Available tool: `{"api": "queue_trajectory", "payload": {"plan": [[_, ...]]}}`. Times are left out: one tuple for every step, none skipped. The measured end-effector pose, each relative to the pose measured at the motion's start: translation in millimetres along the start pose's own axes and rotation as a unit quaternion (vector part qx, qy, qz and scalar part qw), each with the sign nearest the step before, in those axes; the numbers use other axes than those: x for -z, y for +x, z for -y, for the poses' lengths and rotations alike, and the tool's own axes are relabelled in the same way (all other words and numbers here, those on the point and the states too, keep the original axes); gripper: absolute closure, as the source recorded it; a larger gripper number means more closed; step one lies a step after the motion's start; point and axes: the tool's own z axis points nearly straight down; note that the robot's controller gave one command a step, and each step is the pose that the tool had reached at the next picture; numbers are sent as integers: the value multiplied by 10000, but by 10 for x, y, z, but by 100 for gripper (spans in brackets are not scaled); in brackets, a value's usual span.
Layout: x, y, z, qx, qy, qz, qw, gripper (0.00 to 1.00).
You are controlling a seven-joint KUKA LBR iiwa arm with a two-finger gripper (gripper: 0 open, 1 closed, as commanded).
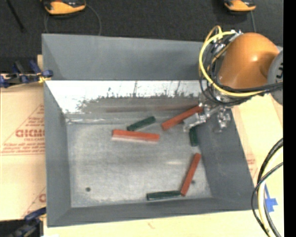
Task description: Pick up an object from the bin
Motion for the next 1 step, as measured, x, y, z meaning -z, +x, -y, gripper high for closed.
{"api": "queue_trajectory", "payload": {"plan": [[-614,-13,88,926,41,36,9957,0]]}}
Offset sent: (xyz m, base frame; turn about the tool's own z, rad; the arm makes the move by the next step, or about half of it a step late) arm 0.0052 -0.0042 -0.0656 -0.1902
